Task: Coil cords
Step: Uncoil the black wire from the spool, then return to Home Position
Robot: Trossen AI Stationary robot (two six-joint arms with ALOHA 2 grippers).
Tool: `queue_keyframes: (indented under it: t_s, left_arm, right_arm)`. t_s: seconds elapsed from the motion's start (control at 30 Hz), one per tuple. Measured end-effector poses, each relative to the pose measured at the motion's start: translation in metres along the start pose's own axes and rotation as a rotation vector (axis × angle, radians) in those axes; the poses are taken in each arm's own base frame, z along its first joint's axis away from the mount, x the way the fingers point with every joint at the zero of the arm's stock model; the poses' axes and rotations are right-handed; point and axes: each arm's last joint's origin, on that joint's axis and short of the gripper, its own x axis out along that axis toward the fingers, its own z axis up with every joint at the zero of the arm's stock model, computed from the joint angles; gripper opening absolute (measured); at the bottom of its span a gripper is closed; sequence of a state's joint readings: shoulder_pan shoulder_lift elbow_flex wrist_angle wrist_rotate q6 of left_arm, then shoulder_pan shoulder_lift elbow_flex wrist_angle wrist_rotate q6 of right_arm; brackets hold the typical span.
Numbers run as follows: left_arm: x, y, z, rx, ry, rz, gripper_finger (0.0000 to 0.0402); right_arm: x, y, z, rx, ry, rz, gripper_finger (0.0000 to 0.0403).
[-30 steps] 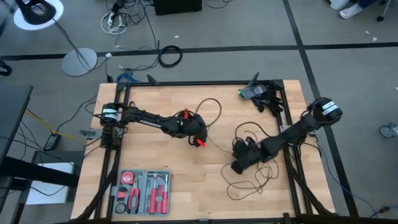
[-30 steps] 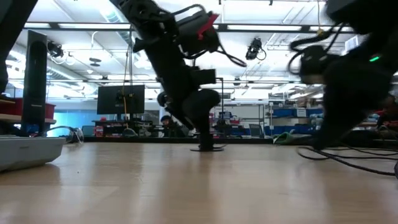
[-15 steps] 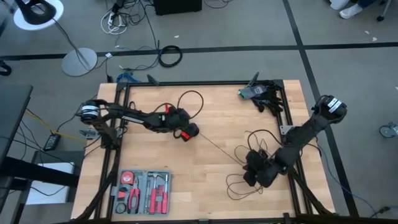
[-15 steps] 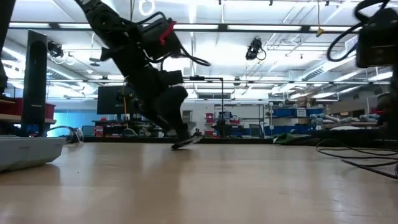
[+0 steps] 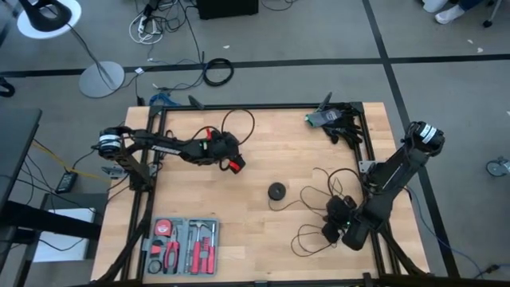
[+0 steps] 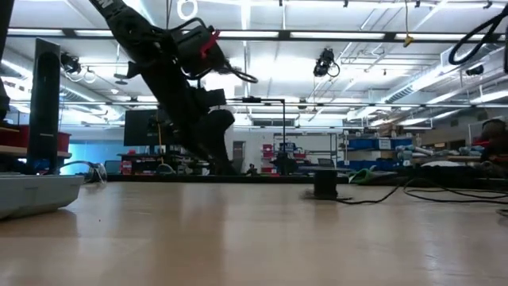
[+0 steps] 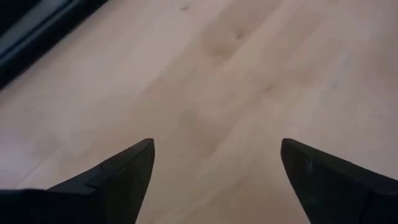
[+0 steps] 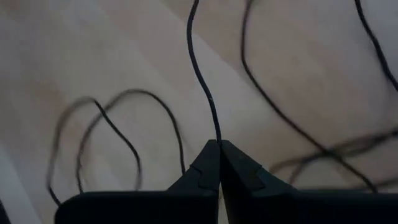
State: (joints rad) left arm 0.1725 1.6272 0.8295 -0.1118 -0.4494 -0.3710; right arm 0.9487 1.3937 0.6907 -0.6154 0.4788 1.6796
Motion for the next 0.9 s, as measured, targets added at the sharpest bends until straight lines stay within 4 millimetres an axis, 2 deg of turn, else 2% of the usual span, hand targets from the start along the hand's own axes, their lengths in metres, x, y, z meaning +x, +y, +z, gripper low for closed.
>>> queue_keyframes:
  t_s: [0.27,0.47,0.73,0.9]
  left_arm:
    - [-0.002,-0.009,0.006,-0.024,-0.039,-0.128,0.0353]
    - [-0.005,-0.014,0.005,0.012,-0.054,-0.147,0.0353]
    - [-0.005,-0.017,0.006,0.072,-0.053,-0.217,0.0353]
    - [-0.008,-0.022,0.004,0.124,-0.045,-0.266,0.0353]
  right_arm:
    - [0.006,0.003,0.017,-0.03,-0.185,0.001,0.0016]
    - [0.018,0.007,0.036,-0.101,-0.32,-0.038,0.005]
    - [0.039,0.015,0.069,-0.16,-0.388,-0.05,0.0124]
    - [0.034,0.017,0.084,-0.228,-0.34,-0.012,0.0144]
